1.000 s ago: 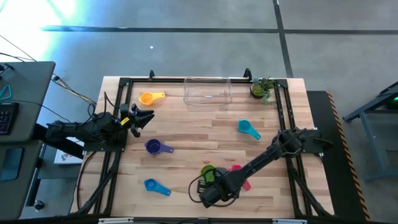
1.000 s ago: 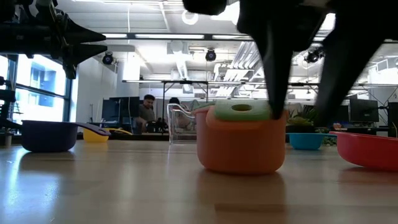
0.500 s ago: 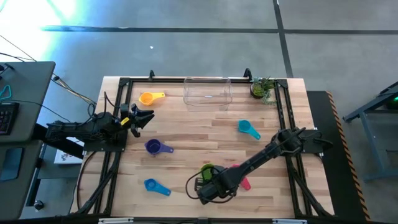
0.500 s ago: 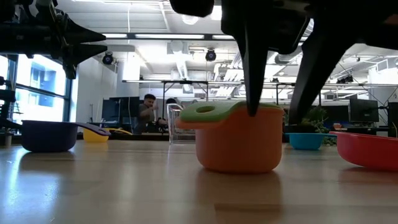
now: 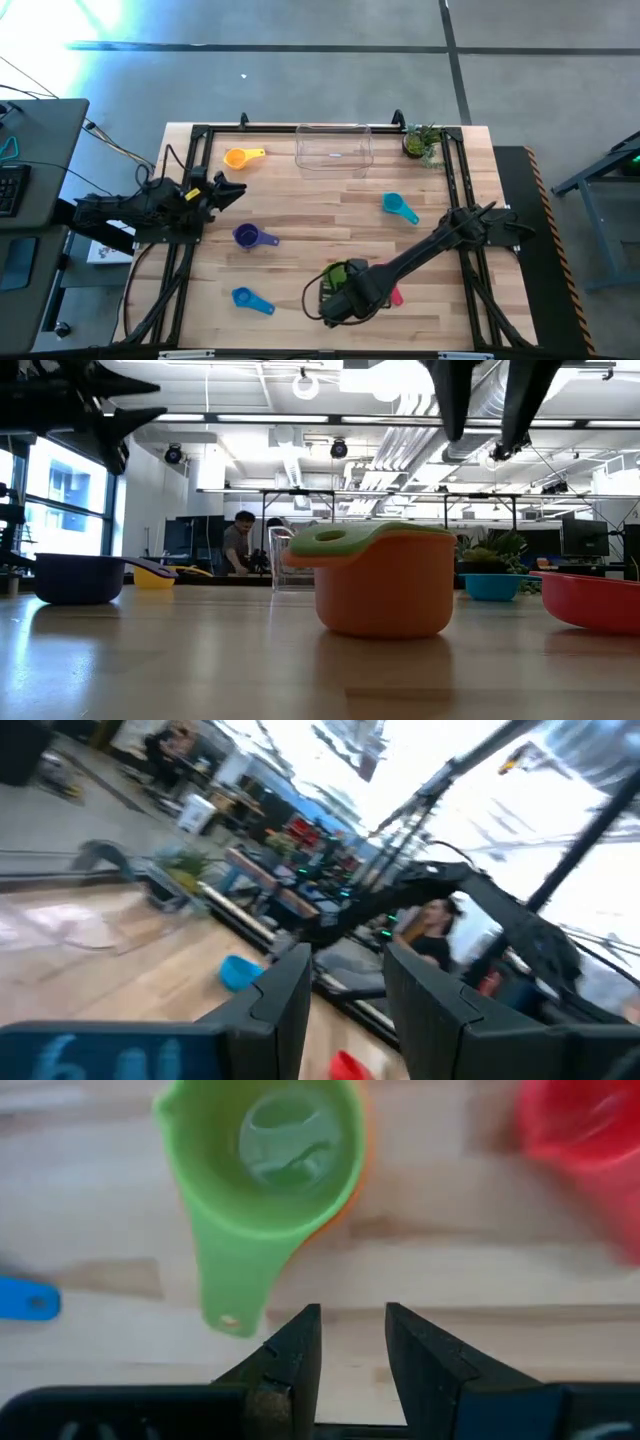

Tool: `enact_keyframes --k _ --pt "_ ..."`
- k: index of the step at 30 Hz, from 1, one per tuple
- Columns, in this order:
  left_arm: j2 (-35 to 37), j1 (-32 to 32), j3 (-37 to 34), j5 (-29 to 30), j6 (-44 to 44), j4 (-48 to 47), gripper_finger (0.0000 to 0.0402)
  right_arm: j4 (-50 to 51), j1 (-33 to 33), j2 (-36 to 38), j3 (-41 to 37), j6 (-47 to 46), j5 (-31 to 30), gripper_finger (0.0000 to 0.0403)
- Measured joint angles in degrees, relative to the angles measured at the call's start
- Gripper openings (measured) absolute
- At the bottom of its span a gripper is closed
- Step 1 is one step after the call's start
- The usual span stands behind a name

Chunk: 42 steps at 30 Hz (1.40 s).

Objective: Nest measuring cups in basket
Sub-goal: Stack the dark blue measuring cup on top of the green measuring cup

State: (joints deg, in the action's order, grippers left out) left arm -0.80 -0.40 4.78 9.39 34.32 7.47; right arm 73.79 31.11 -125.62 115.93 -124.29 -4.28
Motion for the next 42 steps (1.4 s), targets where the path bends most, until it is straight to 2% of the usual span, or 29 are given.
enact_keyframes --k 3,6,10,15,18,26,31,36,42 --pt "0.0 0.0 1.9 -4.0 0.0 0.0 0.0117 9.0 -0.6 0.0 4.1 1.9 -2.1 0.0106" --pt "0.0 0.0 4.5 -5.4 0.0 0.1 0.0117 16.0 -2.0 0.0 8.7 5.4 -4.6 0.0106" --pt "-1.1 0.0 8.7 -5.8 -2.3 0.1 0.0117 15.9 -5.0 0.7 12.8 16.5 -8.5 0.0106" --pt "-6.5 0.0 14.5 -7.1 -6.7 -0.2 0.0117 16.2 -9.4 0.9 17.2 28.3 -9.3 0.0106" --pt "-11.0 0.0 18.0 -8.5 -9.3 -3.5 0.0117 16.2 -11.7 0.9 19.1 35.7 -9.3 0.0106" --pt "-21.9 0.0 28.1 -14.7 -14.9 -23.2 0.0117 15.8 -16.9 3.0 18.9 51.0 -8.7 0.0106" --pt "-25.5 0.0 34.0 -12.8 -16.0 -32.2 0.0117 16.2 -18.7 5.6 19.0 56.7 -9.2 0.0106" --pt "-26.5 0.0 37.6 -8.8 -16.0 -34.3 0.0117 16.2 -19.8 9.0 19.0 60.3 -11.0 0.0106" --pt "-26.9 0.0 41.7 -8.7 -16.0 -37.0 0.0117 16.2 -20.6 13.5 19.0 62.7 -14.8 0.0106"
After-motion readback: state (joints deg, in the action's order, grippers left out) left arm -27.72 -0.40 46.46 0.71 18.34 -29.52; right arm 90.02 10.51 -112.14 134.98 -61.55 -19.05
